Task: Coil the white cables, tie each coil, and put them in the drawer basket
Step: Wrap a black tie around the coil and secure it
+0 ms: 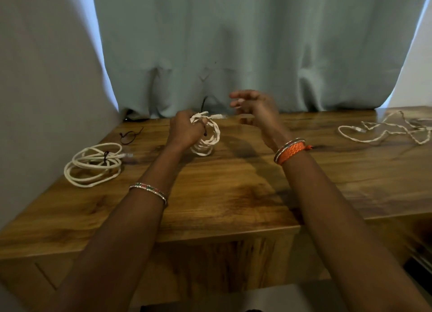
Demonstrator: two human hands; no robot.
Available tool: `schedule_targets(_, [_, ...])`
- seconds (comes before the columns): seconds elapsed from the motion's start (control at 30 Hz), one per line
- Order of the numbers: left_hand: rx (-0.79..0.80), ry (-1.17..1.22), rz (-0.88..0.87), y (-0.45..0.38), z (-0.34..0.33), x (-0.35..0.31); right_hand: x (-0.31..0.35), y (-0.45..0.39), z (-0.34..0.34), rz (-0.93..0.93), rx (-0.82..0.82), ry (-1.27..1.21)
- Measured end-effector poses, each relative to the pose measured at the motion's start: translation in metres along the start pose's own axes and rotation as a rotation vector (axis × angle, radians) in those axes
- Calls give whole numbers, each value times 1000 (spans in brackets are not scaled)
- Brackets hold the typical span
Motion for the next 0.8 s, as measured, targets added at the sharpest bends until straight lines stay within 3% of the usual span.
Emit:
schedule_targets(0.1, [50, 32, 10, -4, -2, 0, -7, 4, -12, 206, 103, 314])
schedule_targets(0.23, [62, 28, -8, -4, -1, 2, -9, 9, -24, 348, 212, 470])
schedule_targets(0.37, [32, 24, -21, -5, -1, 3, -5, 10, -26, 80, 103, 146])
schedule_targets(0.43, [7, 8, -28, -4, -2, 3, -5, 12, -26, -7, 150, 171])
schedule_targets(0.5, [-4, -13, -51, -1, -2, 1, -4, 13, -29, 41, 242, 276])
schedule_targets(0.6, [25, 4, -56, -1, 0, 0, -1, 15, -36, 86, 281, 142])
schedule_targets(0.7, [101, 137, 35, -7, 3, 5, 3, 15, -34, 52, 247, 41])
schedule_targets(0.8, [172, 302, 157, -9, 4, 8, 3, 14, -31, 93, 264, 119])
Point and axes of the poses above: each hand's wrist, its own y-axis away from the middle knuckle, its own z-axis out of the back of the hand, x = y × z, the point moved 2 cm from there along -y, towards the middle knuckle, and after that the axes turned 15 degrees about z, right-handed, at the moved point
